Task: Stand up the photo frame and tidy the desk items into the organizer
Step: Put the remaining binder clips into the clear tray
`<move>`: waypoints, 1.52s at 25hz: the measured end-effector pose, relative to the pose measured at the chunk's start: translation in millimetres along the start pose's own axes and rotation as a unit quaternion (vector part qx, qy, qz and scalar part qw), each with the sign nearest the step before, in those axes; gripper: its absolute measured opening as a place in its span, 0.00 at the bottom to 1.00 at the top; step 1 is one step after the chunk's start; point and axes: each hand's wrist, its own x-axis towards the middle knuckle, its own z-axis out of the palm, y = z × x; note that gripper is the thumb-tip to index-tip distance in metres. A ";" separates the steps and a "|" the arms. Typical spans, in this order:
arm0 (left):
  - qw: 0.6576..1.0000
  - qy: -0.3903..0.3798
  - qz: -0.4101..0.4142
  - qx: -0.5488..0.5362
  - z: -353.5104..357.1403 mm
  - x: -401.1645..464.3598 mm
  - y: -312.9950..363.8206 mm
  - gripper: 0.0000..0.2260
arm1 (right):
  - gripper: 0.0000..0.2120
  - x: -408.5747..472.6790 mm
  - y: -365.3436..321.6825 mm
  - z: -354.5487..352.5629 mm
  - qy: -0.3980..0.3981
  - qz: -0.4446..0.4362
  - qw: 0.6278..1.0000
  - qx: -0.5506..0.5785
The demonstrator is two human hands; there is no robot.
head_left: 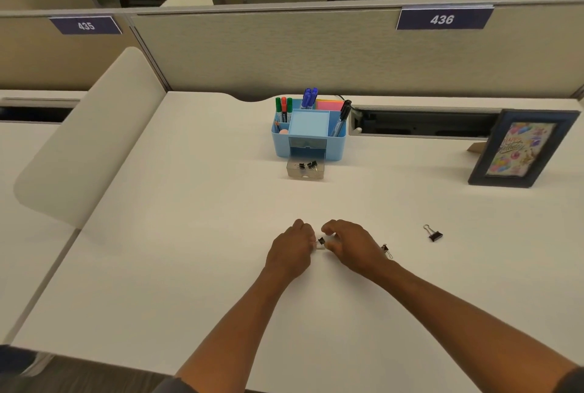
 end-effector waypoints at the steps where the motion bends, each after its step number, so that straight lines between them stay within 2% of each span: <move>1: 1.000 0.004 0.001 -0.012 -1.3 0.8 1.5 0.03 | 0.09 1.8 -1.6 -0.4 0.003 -0.005 1.000 0.005; 3: 0.999 0.017 0.004 -0.034 -6.1 4.5 4.6 0.02 | 0.05 5.2 -5.0 -3.0 0.015 -0.025 1.000 0.003; 6: 0.997 0.051 0.002 -0.064 -16.7 14.0 6.5 0.02 | 0.04 16.5 -8.3 -13.0 0.036 -0.048 0.998 -0.008; 9: 0.993 0.097 0.004 -0.060 -28.2 27.9 2.5 0.13 | 0.02 41.1 -12.9 -29.0 0.071 -0.046 0.996 -0.027; 12: 0.994 0.099 -0.028 -0.029 -37.9 45.0 -5.6 0.25 | 0.04 73.9 -22.8 -44.9 0.112 -0.009 0.993 -0.046; 17: 0.997 0.057 -0.040 0.024 -43.0 70.6 -22.0 0.32 | 0.07 125.1 -28.4 -60.8 0.136 0.037 0.985 -0.101; 22: 0.996 0.072 -0.028 0.039 -40.2 83.7 -27.0 0.34 | 0.06 166.3 -31.7 -63.7 0.129 0.052 0.980 -0.140; 26: 0.996 0.060 -0.025 0.054 -35.5 90.4 -31.9 0.35 | 0.07 187.3 -28.9 -53.3 0.085 0.077 0.981 -0.154; 38: 0.997 0.057 -0.048 0.014 -26.4 101.0 -29.0 0.34 | 0.08 208.8 -23.7 -33.8 0.047 0.071 0.984 -0.156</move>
